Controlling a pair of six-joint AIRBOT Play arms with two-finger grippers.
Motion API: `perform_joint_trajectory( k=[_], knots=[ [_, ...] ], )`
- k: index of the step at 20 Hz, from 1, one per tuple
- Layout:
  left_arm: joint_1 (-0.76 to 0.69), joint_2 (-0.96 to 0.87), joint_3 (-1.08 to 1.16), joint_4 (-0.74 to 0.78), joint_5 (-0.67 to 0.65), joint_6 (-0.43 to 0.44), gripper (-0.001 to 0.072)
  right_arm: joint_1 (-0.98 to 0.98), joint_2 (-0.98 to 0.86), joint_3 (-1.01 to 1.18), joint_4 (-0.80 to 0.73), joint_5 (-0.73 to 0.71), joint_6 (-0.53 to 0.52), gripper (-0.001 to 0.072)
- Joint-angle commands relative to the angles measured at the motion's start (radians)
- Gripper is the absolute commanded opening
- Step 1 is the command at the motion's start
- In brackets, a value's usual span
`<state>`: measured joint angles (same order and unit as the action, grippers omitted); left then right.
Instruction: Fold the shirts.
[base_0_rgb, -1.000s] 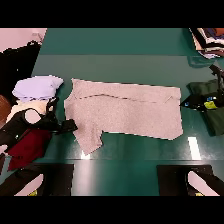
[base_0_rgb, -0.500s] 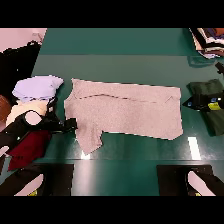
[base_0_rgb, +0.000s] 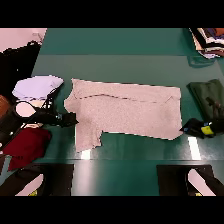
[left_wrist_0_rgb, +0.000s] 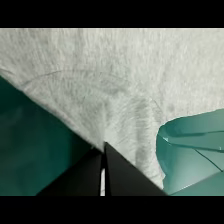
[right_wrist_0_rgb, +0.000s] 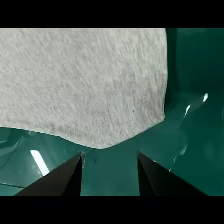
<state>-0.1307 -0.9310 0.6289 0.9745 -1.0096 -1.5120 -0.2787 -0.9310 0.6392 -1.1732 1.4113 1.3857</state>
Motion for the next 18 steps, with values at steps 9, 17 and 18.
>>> perform_joint_trajectory(
  k=[9,17,18],
  knots=[
    [0.0,0.002,0.011,0.025,-0.024,0.027,0.0021,0.185,-0.179,-0.07,-0.001,-0.153,0.046,0.0184],
    [0.0,0.196,0.04,0.15,-0.279,-0.036,0.002,0.255,-0.027,0.068,-0.123,0.026,0.046,0.0014],
    [0.0,0.243,0.04,0.15,-0.331,-0.046,0.002,0.254,0.022,0.073,-0.146,0.071,0.046,0.0014]
  ],
)
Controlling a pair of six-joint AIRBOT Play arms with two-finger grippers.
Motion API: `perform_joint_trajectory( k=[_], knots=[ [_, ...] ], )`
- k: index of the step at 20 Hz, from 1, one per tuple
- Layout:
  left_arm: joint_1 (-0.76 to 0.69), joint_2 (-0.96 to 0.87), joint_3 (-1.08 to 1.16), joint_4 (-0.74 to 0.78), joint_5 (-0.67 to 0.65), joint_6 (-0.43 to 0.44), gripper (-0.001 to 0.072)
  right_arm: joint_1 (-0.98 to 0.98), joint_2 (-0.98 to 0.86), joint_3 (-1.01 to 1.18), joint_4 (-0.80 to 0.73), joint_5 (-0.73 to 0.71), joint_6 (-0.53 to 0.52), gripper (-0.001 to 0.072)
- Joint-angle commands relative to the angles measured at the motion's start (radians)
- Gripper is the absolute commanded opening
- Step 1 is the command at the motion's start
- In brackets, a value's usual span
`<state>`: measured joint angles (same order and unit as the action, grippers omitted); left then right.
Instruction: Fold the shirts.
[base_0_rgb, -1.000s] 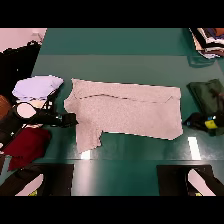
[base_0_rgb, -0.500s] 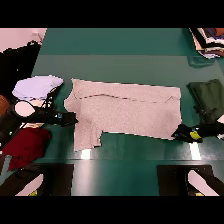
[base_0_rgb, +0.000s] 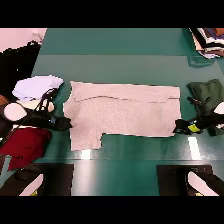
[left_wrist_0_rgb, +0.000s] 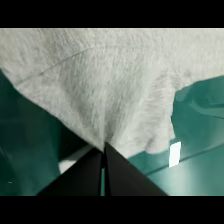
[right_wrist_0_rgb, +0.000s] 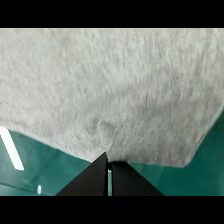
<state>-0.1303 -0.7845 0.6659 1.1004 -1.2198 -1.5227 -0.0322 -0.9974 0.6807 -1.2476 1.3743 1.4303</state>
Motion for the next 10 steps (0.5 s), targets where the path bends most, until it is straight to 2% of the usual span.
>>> perform_joint_trajectory(
  k=[1,3,5,8,10],
  knots=[
    [0.0,0.14,0.003,0.022,-0.168,-0.051,0.002,0.008,0.142,0.032,-0.093,0.153,0.001,0.0014],
    [0.0,0.2,0.003,0.003,-0.269,-0.076,0.0021,0.007,0.234,0.031,-0.124,0.239,0.003,0.0013],
    [0.0,0.22,0.006,-0.039,-0.296,-0.086,0.0021,0.007,0.311,0.032,-0.14,0.269,0.029,0.0013],
    [0.0,0.183,0.043,-0.033,-0.192,-0.046,0.0021,0.008,0.34,0.072,-0.134,0.204,0.039,0.0013],
    [0.0,0.121,0.07,-0.009,-0.095,-0.04,0.0021,0.008,0.269,0.136,-0.132,0.177,0.038,0.0013]
  ],
)
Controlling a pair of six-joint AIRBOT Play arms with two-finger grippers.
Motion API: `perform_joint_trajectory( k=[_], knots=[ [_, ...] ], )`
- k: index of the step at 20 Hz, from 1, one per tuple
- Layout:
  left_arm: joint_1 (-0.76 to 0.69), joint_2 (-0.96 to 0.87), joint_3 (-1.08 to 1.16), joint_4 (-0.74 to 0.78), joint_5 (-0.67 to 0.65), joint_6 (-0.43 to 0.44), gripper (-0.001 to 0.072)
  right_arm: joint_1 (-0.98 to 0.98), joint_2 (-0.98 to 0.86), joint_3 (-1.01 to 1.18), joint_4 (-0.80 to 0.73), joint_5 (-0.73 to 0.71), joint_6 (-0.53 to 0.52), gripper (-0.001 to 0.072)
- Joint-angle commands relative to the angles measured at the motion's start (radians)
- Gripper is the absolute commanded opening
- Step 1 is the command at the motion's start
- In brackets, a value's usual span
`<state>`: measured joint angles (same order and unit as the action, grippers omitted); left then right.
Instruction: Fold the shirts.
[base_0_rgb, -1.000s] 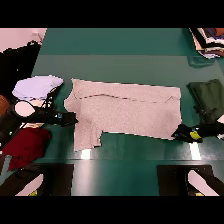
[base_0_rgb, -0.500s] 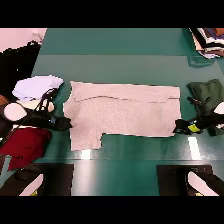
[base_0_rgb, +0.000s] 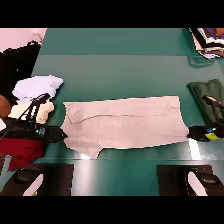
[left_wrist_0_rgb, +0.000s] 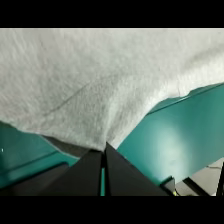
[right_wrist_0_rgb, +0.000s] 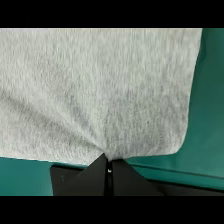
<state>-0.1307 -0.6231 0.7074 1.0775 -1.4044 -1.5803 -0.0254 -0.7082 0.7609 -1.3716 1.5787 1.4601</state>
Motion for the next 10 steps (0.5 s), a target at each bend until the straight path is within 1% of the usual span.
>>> perform_joint_trajectory(
  k=[1,3,5,7,10],
  knots=[
    [0.0,-0.079,0.041,0.023,0.143,0.017,0.0021,0.001,-0.072,0.091,-0.008,-0.037,0.007,0.0013],
    [0.0,-0.177,0.07,0.025,0.257,0.024,0.0021,0.001,-0.204,0.169,-0.008,-0.086,-0.006,0.0013],
    [0.0,-0.28,0.101,0.026,0.349,0.055,0.0021,0.001,-0.349,0.254,0.006,-0.126,-0.017,0.0014],
    [0.0,-0.389,0.137,0.027,0.423,0.07,0.0021,0.001,-0.488,0.338,0.075,-0.153,-0.049,0.0014],
    [0.0,-0.511,0.197,0.049,0.503,0.069,0.0022,0.001,-0.667,0.464,0.149,-0.196,-0.052,0.0014]
  ],
)
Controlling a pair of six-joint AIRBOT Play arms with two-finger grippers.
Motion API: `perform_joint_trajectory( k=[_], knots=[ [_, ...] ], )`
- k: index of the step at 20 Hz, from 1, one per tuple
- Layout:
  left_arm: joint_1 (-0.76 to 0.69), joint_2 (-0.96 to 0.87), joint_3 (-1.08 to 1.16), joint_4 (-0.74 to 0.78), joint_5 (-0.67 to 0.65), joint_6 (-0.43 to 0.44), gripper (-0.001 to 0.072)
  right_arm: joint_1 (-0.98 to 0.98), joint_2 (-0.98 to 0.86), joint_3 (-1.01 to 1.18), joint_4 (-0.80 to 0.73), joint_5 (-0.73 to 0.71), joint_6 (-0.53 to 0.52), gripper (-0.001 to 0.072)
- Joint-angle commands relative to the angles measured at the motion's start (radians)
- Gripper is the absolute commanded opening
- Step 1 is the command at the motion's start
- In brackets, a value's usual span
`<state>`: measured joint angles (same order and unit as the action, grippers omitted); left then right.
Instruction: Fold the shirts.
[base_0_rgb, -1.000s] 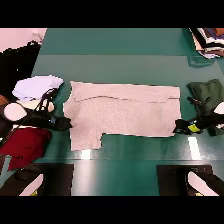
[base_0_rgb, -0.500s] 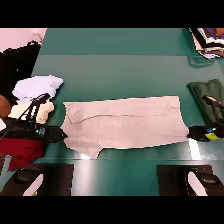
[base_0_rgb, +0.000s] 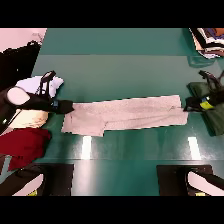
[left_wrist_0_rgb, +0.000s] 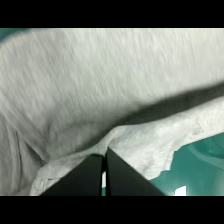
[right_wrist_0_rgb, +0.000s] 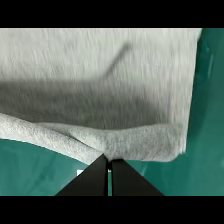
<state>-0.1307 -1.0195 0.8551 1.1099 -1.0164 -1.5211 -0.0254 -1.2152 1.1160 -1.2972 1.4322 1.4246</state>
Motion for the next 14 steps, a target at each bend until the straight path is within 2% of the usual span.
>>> perform_joint_trajectory(
  k=[1,2,3,4,5,7,10,12,13,14],
  knots=[
    [0.0,-0.14,0.063,0.017,0.148,0.01,0.0022,0.001,-0.204,0.148,0.084,-0.053,-0.016,0.0014],
    [0.0,-0.161,0.077,0.017,0.177,0.01,0.0023,0.001,-0.247,0.188,0.095,-0.059,-0.016,0.0027],
    [0.0,-0.176,0.09,0.017,0.198,0.01,0.0077,0.001,-0.282,0.225,0.11,-0.061,-0.016,0.0145],
    [0.0,-0.184,0.103,0.017,0.218,0.01,0.0352,-0.002,-0.316,0.265,0.13,-0.058,-0.016,0.0316],
    [0.0,-0.187,0.116,0.017,0.224,0.01,0.0512,-0.01,-0.339,0.294,0.152,-0.048,-0.016,0.0389],
    [0.0,-0.182,0.156,0.021,0.192,0.011,0.0504,-0.033,-0.361,0.328,0.196,-0.018,-0.034,0.0391],
    [0.0,-0.182,0.231,0.014,0.031,0.011,0.0502,-0.108,-0.358,0.328,0.197,0.061,-0.133,0.0391],
    [0.0,-0.183,0.239,0.0,-0.032,0.011,0.0501,-0.177,-0.359,0.32,0.198,0.11,-0.177,0.0392],
    [0.0,-0.183,0.237,0.0,-0.048,0.011,0.039,-0.212,-0.359,0.306,0.199,0.112,-0.195,0.0404],
    [0.0,-0.183,0.236,-0.001,-0.054,0.013,0.0096,-0.245,-0.359,0.281,0.199,0.109,-0.208,0.0549]
  ],
)
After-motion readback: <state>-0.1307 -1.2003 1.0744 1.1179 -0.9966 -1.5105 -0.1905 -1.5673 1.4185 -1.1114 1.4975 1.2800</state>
